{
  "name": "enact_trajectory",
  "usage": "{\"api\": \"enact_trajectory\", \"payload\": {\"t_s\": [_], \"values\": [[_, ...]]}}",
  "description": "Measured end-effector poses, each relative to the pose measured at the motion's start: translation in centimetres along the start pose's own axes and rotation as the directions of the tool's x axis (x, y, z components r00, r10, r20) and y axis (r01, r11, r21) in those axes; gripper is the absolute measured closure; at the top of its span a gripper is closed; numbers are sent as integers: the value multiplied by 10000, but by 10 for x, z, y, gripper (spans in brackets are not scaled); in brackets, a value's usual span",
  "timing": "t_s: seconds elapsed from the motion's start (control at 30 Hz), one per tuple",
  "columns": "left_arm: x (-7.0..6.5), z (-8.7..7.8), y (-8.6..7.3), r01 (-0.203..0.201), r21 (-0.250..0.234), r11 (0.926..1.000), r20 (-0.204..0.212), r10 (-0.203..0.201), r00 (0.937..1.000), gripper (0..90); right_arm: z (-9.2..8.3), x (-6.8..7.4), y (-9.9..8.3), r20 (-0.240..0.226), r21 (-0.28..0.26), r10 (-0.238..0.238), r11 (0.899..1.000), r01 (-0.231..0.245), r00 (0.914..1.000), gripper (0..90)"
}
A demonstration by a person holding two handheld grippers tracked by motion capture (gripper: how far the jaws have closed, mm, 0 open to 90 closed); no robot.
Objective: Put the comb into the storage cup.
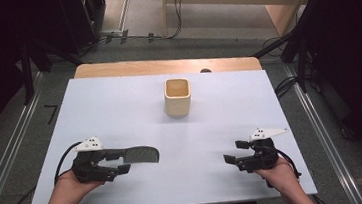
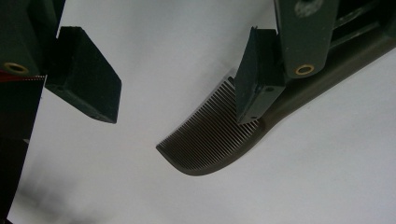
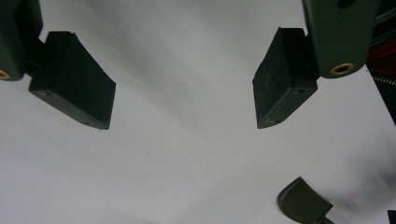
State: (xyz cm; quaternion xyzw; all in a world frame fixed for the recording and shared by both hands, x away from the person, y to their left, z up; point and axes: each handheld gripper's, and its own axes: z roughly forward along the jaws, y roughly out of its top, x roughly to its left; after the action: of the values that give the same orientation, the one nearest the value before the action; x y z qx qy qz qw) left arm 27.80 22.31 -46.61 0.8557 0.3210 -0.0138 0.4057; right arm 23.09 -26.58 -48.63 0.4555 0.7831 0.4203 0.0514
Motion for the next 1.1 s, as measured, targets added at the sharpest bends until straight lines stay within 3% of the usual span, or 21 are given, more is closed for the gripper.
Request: {"api": "enact_trajectory", "payload": {"t_s": [1.1], "values": [[2, 0, 0, 99, 86, 9999, -6, -99, 10000, 332, 1, 0, 1, -11, 91, -105, 9999, 105, 9999, 199]]}}
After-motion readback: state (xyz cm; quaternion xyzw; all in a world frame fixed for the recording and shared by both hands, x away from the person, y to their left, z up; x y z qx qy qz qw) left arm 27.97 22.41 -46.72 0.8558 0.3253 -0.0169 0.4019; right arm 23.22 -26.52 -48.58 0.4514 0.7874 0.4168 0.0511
